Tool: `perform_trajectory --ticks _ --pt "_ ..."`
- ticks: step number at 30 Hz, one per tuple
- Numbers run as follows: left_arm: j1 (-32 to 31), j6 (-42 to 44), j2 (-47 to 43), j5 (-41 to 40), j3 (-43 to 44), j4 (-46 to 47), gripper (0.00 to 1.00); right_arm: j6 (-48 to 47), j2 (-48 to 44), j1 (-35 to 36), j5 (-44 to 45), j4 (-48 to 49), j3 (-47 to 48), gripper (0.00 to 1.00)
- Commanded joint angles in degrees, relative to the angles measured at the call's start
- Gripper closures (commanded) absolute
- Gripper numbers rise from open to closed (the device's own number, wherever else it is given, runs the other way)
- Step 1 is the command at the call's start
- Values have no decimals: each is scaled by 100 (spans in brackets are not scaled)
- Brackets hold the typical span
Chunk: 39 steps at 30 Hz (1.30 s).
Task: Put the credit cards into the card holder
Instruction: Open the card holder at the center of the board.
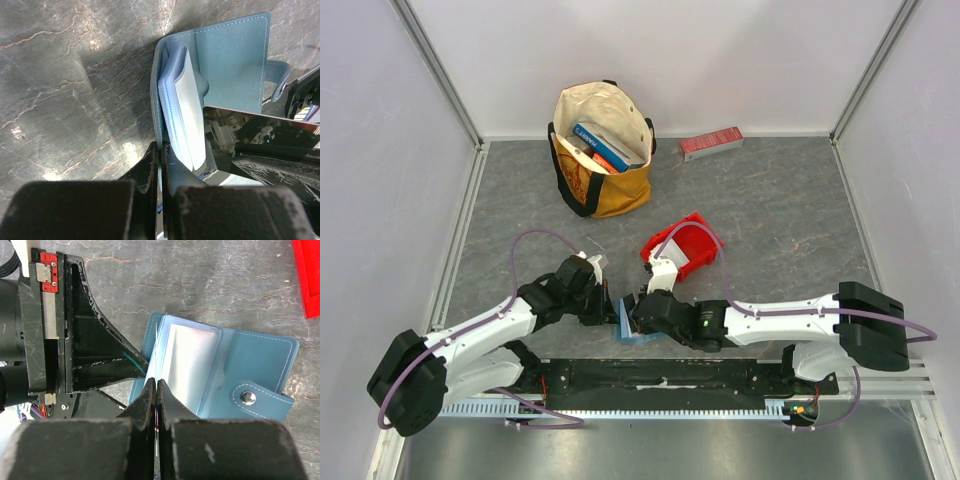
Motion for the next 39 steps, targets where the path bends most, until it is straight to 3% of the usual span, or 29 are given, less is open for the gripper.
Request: perform_trajectory --ticks 1,32,39 --pt "-31 168 -87 131 85 6 98 100 90 33 310 155 273 100" --pt "-22 53 -201 245 32 156 98 548 573 42 626 313 273 100" --pt "-31 71 -166 245 58 156 98 540 565 112 1109 -555 492 100"
